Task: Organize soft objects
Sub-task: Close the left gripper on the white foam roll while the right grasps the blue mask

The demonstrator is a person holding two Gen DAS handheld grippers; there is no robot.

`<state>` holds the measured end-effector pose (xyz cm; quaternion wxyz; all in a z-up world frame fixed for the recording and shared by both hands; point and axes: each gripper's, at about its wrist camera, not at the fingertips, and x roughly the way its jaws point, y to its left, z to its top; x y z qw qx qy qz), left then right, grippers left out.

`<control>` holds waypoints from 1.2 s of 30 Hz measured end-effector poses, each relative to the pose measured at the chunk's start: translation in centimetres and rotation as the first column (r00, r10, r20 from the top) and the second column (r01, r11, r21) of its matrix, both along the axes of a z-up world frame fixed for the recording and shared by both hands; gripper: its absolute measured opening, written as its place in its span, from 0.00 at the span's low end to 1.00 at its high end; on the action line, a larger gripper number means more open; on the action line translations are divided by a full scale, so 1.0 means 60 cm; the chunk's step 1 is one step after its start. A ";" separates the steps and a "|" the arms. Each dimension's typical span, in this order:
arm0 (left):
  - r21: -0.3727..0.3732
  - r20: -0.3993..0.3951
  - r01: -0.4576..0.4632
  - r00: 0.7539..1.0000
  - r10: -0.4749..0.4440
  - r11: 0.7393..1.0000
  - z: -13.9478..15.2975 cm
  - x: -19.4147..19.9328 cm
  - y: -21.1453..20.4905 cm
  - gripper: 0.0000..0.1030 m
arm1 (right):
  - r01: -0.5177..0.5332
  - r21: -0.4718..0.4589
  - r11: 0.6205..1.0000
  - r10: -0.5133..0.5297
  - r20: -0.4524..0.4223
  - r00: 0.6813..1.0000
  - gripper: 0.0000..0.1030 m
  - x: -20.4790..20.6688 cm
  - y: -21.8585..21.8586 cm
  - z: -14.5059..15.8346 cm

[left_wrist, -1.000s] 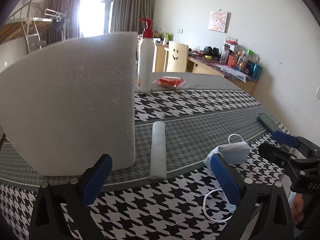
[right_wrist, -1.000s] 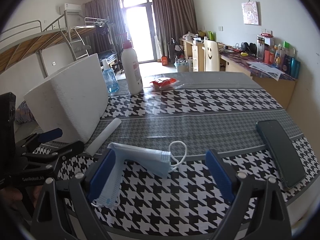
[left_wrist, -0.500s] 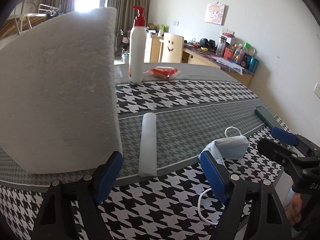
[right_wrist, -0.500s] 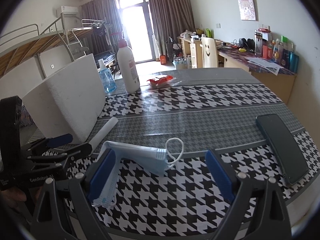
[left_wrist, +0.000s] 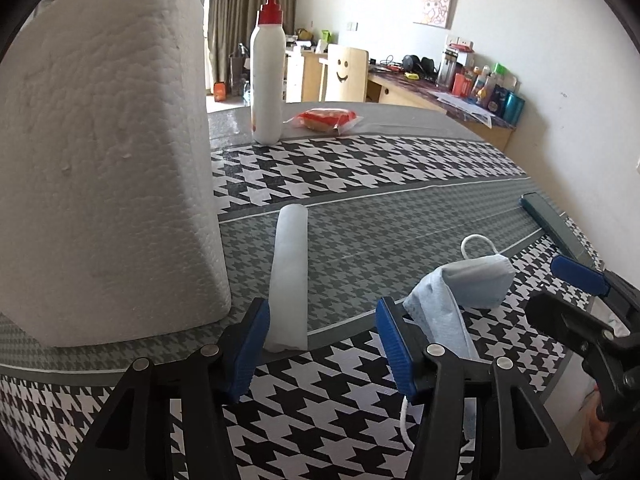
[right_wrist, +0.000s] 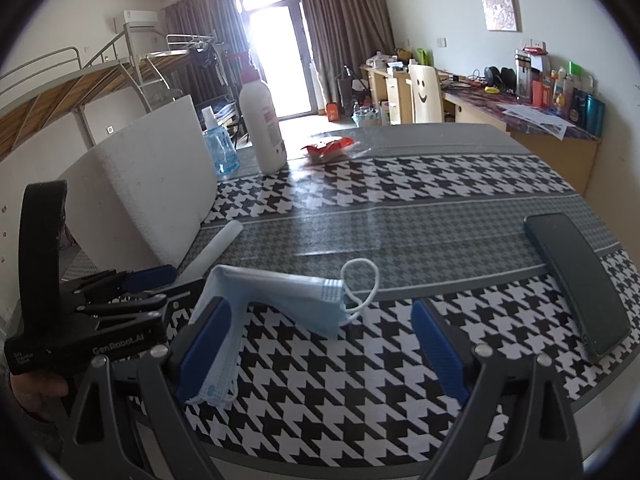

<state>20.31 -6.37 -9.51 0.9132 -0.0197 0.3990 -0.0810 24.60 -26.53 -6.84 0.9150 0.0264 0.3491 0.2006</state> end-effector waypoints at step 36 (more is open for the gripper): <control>0.038 0.004 -0.036 0.999 0.036 0.999 0.011 -0.028 0.025 0.13 | -0.104 0.047 0.993 0.107 -0.052 0.993 0.91 -0.026 0.064 -0.009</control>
